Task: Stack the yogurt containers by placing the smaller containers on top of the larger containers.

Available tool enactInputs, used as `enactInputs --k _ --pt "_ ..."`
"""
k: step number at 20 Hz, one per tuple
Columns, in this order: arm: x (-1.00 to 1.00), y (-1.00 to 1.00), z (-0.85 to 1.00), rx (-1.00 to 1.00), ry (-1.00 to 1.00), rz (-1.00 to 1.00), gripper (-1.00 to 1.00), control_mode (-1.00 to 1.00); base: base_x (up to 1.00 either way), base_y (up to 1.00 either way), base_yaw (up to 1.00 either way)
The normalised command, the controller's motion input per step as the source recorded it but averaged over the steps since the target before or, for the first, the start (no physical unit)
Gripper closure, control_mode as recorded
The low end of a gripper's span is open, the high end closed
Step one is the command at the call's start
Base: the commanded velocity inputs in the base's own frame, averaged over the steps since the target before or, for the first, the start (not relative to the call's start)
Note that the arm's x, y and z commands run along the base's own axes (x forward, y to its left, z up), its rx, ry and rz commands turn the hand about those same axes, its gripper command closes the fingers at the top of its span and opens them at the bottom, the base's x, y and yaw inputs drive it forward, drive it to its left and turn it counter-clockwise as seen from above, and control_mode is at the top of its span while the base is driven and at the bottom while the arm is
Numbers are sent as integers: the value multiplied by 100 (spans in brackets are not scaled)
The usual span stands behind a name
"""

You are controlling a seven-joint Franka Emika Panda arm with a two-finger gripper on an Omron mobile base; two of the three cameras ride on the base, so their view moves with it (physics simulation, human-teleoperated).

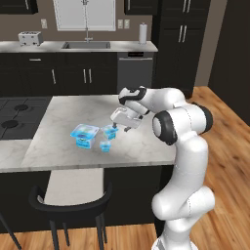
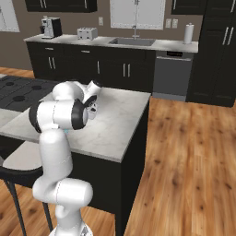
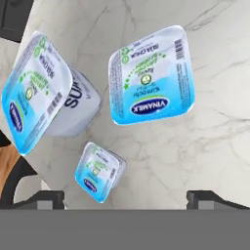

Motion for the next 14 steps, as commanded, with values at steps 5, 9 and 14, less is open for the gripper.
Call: enactInputs --k 5,9,14 --pt "20 1 -10 0 0 2 -100 -100 0 0 0" --pt "13 8 -10 0 0 0 -100 -100 0 0 0" --pt "12 9 -11 0 0 0 -100 -100 0 0 0"
